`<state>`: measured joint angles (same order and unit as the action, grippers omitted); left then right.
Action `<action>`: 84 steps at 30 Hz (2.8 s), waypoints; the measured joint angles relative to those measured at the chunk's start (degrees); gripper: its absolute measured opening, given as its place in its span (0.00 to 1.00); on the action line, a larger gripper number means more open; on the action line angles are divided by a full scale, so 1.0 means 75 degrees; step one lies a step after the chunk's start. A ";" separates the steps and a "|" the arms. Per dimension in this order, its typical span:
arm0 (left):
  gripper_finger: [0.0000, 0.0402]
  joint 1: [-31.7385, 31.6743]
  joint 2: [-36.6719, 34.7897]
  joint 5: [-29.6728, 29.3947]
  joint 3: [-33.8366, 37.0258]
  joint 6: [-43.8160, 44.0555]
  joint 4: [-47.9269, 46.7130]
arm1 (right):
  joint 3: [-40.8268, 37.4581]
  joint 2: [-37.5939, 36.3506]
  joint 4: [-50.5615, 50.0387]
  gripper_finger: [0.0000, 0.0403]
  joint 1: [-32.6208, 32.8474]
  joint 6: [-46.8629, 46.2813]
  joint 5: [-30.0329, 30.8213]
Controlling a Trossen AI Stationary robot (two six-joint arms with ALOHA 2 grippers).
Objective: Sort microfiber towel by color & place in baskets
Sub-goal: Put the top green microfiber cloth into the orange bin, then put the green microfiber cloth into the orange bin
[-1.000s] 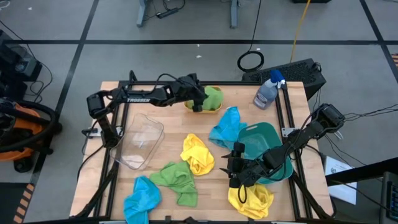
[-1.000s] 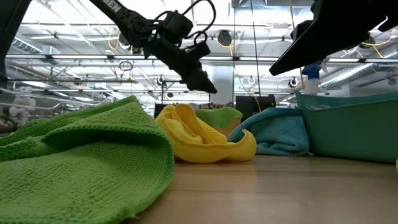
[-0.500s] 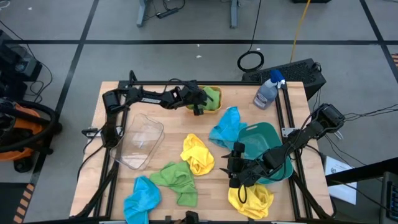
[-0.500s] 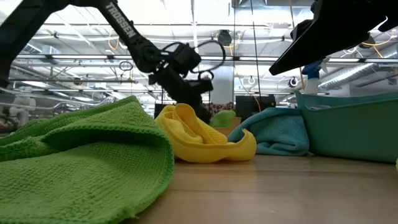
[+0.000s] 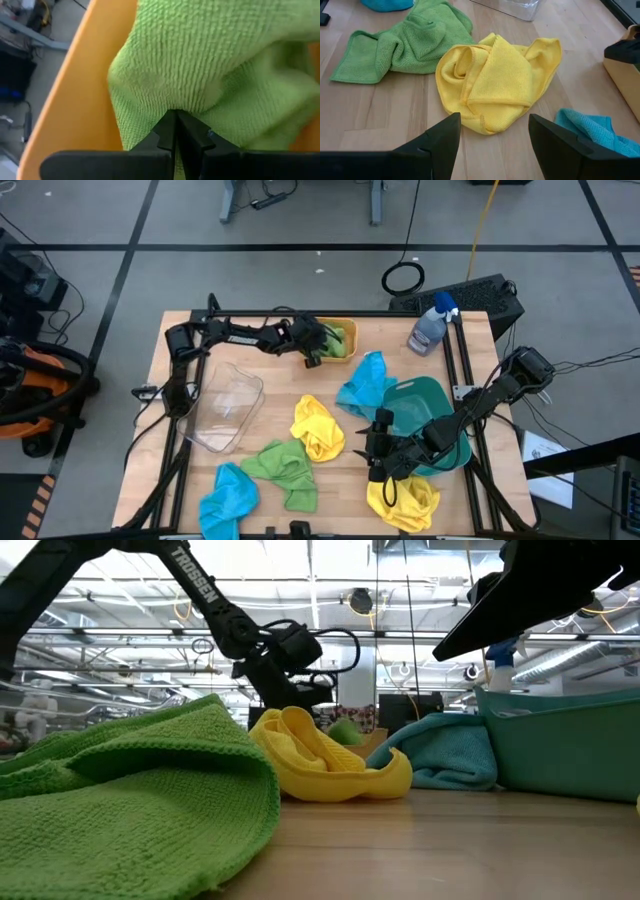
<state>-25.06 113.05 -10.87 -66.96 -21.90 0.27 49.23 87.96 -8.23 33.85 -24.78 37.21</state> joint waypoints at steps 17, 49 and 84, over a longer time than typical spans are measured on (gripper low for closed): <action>0.17 0.0609 -0.0806 0.0015 -0.0023 0.0284 0.1630 | -0.0001 0.0000 0.0107 0.56 -0.0006 -0.0012 0.0015; 0.04 0.0798 -0.0434 -0.0400 -0.0230 0.0271 0.0488 | -0.0003 0.0002 0.0136 0.56 0.0000 0.0015 -0.0003; 0.04 0.6976 -0.2663 -0.2490 0.1856 0.6032 -0.3247 | -0.0003 0.0003 0.0133 0.56 0.0000 -0.0233 0.0037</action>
<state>27.27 93.07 -29.55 -53.04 23.35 -24.08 49.21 87.99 -7.23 33.85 -26.52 37.49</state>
